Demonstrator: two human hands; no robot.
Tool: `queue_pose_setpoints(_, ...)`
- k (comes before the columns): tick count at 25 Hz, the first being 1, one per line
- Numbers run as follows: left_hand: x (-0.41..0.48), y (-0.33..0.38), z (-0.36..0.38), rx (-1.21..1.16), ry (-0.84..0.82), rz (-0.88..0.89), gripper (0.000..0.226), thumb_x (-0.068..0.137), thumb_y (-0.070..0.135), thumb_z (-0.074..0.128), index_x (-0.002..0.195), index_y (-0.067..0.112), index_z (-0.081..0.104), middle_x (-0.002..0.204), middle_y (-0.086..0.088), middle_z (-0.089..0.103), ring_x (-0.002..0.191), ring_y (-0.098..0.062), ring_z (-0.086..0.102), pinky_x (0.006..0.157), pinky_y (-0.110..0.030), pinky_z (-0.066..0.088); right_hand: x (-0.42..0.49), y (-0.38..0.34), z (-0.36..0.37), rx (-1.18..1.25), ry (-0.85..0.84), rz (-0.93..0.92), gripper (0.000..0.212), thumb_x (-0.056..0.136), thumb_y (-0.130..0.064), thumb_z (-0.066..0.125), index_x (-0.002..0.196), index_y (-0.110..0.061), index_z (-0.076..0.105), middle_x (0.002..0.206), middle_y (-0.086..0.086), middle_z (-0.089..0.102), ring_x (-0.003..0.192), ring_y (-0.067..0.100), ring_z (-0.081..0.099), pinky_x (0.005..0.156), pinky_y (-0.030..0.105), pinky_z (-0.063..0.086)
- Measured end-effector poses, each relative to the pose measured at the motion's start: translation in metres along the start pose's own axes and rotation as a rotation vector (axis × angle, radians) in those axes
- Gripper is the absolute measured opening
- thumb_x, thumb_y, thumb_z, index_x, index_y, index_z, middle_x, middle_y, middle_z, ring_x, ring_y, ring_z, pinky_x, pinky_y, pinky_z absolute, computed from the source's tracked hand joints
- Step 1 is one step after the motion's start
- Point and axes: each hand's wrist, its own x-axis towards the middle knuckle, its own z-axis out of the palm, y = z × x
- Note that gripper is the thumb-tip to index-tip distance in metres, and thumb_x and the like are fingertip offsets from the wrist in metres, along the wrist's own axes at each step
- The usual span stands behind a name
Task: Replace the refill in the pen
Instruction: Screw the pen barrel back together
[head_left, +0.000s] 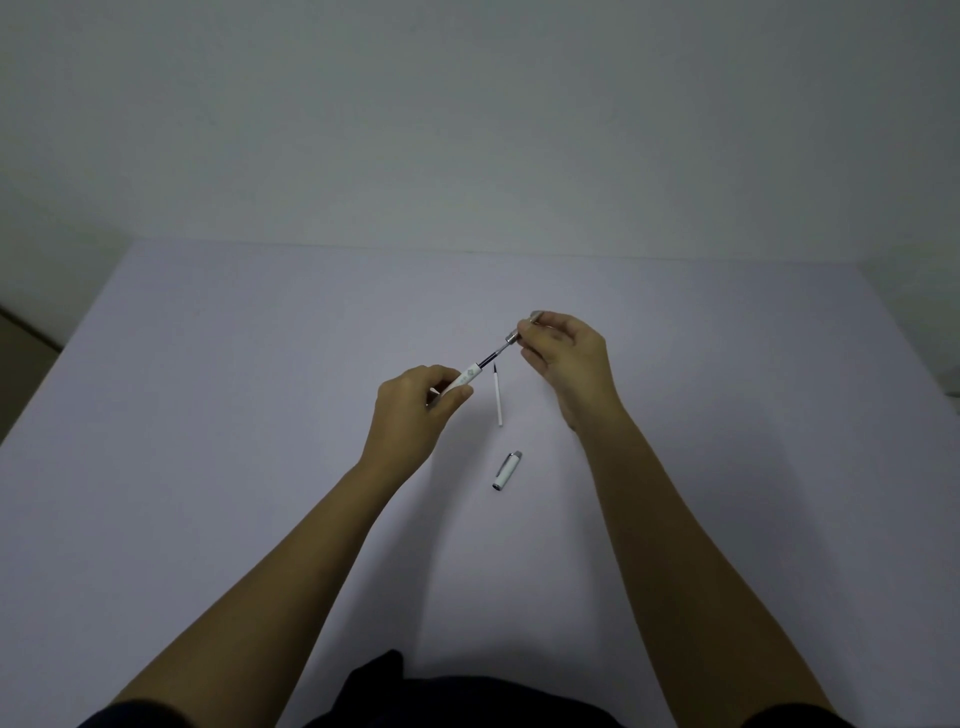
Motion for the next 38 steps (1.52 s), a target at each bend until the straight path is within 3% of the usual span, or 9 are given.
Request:
queue_pose_setpoints(14,0.006,0.005,-0.004,0.007,-0.014,0.061,0.016,0.084,0.024,0.064,0.096,0.016,0.07,0.079,0.004,0.064,0.068,-0.01,0.054,0.06,-0.014,0.039,-0.015,0.013,0.005,-0.121,-0.168,-0.02,0.012,0.079,-0.015,0.07,0.088,-0.022,0.064,0.089,0.005,0.071,0.092,0.019,0.069,0.078,0.025,0.055)
queue_pose_setpoints(20,0.011,0.002,-0.018,0.028,-0.079,0.153,0.018,0.083,0.024,0.066,0.099,0.017,0.072,0.069,0.001,0.065,0.058,-0.007,0.05,0.054,-0.007,0.034,-0.019,0.007,-0.007,-0.456,-0.209,-0.163,0.009,0.081,-0.022,0.069,0.074,-0.027,0.067,0.072,-0.001,0.071,0.073,0.011,0.071,0.08,0.032,0.059)
queue_pose_setpoints(24,0.007,0.004,-0.017,0.089,-0.061,0.237,0.017,0.084,0.023,0.065,0.099,0.018,0.072,0.071,-0.002,0.067,0.059,-0.011,0.051,0.055,-0.009,0.033,-0.021,0.008,-0.005,-0.722,-0.138,-0.224,0.024,0.084,-0.044,0.061,0.065,-0.029,0.061,0.06,-0.007,0.065,0.059,0.004,0.066,0.066,0.018,0.052)
queue_pose_setpoints(27,0.005,0.003,-0.019,0.077,-0.087,0.248,0.017,0.085,0.023,0.063,0.099,0.018,0.071,0.064,0.004,0.06,0.056,-0.004,0.049,0.054,-0.007,0.033,-0.022,0.009,-0.003,-0.709,-0.141,-0.222,0.02,0.082,-0.044,0.064,0.076,-0.025,0.062,0.068,-0.008,0.067,0.063,0.004,0.066,0.06,0.01,0.048)
queue_pose_setpoints(31,0.005,0.001,-0.022,0.066,-0.078,0.219,0.018,0.086,0.024,0.061,0.099,0.016,0.071,0.059,0.004,0.056,0.05,-0.005,0.046,0.053,-0.007,0.033,-0.022,0.005,-0.006,-0.564,-0.272,-0.214,0.003,0.085,-0.025,0.065,0.085,-0.024,0.068,0.081,0.0,0.073,0.077,0.009,0.072,0.082,0.028,0.057)
queue_pose_setpoints(34,0.005,0.001,-0.024,0.082,-0.096,0.241,0.016,0.087,0.025,0.061,0.096,0.017,0.072,0.057,-0.002,0.057,0.049,-0.009,0.043,0.052,-0.011,0.032,-0.021,0.001,-0.009,-0.672,-0.305,-0.242,0.01,0.087,-0.023,0.062,0.086,-0.018,0.07,0.078,0.004,0.073,0.075,0.012,0.072,0.082,0.032,0.058)
queue_pose_setpoints(36,0.004,0.0,-0.027,0.078,-0.091,0.267,0.015,0.087,0.025,0.061,0.097,0.02,0.071,0.057,0.002,0.055,0.055,-0.009,0.047,0.053,-0.011,0.033,-0.021,-0.001,-0.007,-0.77,-0.273,-0.269,0.023,0.088,-0.035,0.059,0.08,-0.017,0.071,0.069,-0.002,0.07,0.064,0.005,0.068,0.075,0.027,0.058)
queue_pose_setpoints(38,0.003,0.0,-0.029,0.078,-0.086,0.282,0.014,0.086,0.025,0.062,0.097,0.021,0.071,0.056,0.007,0.052,0.06,-0.004,0.049,0.055,-0.01,0.034,-0.021,-0.001,-0.005,-0.8,-0.247,-0.278,0.02,0.086,-0.04,0.06,0.078,-0.023,0.068,0.065,-0.009,0.067,0.06,-0.003,0.064,0.066,0.014,0.05)
